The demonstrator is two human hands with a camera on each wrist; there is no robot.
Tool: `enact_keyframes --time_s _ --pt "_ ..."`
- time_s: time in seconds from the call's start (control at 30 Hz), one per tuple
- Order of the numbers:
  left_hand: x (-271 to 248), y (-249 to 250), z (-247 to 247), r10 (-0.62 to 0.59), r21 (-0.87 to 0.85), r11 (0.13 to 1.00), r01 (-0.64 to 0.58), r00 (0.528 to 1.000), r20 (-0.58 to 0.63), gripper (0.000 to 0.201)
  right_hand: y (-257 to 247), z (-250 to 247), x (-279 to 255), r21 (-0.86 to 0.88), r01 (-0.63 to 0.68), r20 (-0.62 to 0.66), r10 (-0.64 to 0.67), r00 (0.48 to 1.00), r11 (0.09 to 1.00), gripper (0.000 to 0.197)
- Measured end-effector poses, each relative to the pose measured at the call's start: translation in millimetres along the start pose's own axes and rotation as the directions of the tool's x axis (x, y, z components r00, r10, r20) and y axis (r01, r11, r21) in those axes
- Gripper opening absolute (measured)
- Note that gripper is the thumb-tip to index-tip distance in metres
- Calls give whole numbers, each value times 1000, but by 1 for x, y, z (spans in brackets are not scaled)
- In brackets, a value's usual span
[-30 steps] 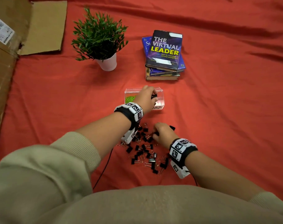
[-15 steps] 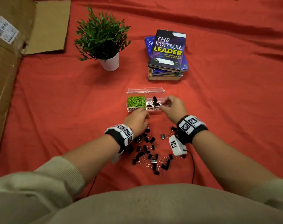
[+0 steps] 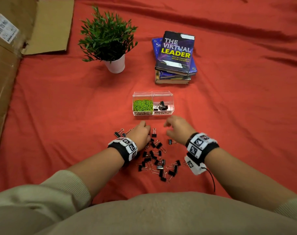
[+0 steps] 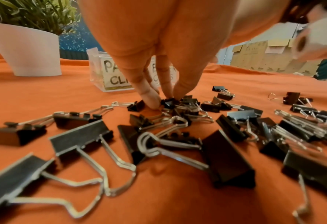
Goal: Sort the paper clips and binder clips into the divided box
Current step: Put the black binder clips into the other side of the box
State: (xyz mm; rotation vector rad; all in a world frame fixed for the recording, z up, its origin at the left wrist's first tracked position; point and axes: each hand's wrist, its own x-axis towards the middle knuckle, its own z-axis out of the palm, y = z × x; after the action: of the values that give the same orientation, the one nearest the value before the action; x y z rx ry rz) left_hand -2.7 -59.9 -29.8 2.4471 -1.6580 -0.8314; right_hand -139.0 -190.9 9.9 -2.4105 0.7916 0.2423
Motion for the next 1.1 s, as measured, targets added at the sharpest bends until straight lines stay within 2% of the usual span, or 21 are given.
enact_keyframes --time_s 0.07,0.17,0.27,0.37,0.43,0.57,0.67,0.9,1.1 --pt "0 1 0 -10 -27 1000 10 1000 4 18 6 20 -16 -105 40 148 -24 989 994 24" --pt "-1 1 0 -21 -100 995 21 1000 2 17 16 40 -28 -122 21 196 3 981 992 26" --pt "-1 1 0 -40 -150 988 41 999 7 14 22 42 -32 -84 10 124 0 992 996 19" --pt "-2 2 1 -53 -214 976 49 998 -16 14 31 32 -30 -43 -46 -81 42 996 998 19" --pt "-2 5 1 -53 -243 969 40 998 -45 15 36 25 -25 -59 -104 -163 94 982 993 26" --pt "0 16 3 -3 -238 971 -19 996 -92 23 38 22 -22 -129 -178 -57 172 983 976 35" --pt "3 21 6 28 -181 983 -42 997 -77 25 39 25 -21 -92 -179 -16 178 984 979 33" --pt "0 20 15 68 -54 996 -71 996 -49 21 47 27 -20 23 -220 -51 221 974 975 18" --pt "3 20 11 61 20 998 -61 998 4 8 47 30 -21 57 -219 -67 222 973 974 13"
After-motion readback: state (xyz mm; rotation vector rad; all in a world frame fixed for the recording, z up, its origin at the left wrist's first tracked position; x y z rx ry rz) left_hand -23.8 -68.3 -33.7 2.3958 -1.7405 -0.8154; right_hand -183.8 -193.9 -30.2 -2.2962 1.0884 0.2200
